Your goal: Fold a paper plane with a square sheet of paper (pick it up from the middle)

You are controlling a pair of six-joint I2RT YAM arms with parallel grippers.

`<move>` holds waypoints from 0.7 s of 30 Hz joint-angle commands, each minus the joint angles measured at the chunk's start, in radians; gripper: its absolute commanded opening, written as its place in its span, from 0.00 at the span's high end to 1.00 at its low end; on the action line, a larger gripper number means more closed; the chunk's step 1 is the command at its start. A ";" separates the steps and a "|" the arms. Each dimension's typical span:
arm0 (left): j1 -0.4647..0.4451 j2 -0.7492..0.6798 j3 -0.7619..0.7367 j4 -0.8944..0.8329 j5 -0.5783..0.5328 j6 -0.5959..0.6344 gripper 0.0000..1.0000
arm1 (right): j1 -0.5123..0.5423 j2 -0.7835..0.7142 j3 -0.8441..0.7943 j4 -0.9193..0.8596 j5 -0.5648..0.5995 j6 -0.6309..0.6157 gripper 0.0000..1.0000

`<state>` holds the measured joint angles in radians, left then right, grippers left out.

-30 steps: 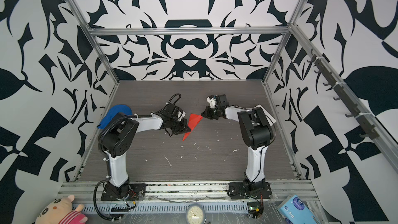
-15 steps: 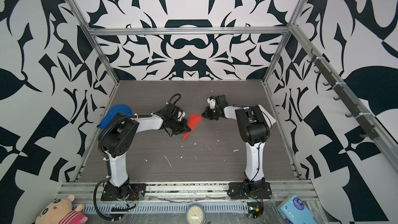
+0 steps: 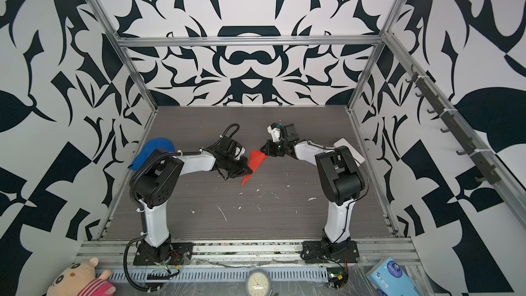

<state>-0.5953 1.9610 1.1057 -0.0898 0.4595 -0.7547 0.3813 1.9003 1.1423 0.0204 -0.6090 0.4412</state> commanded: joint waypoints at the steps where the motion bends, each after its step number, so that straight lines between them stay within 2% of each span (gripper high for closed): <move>1: 0.005 0.042 0.006 -0.077 -0.056 0.006 1.00 | 0.041 0.038 0.033 -0.074 -0.032 -0.033 1.00; 11: 0.004 0.041 0.009 -0.088 -0.056 0.007 1.00 | 0.056 0.074 0.014 -0.128 -0.071 -0.095 1.00; 17: 0.003 -0.001 0.002 -0.079 -0.041 0.005 1.00 | 0.034 0.109 -0.010 -0.134 -0.001 -0.097 1.00; 21: -0.003 -0.058 -0.036 -0.053 0.002 -0.004 0.88 | 0.026 0.132 -0.001 -0.146 0.037 -0.091 1.00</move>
<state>-0.5957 1.9507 1.1038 -0.1017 0.4603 -0.7555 0.4198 2.0045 1.1442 -0.0937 -0.6426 0.3634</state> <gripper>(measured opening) 0.103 0.049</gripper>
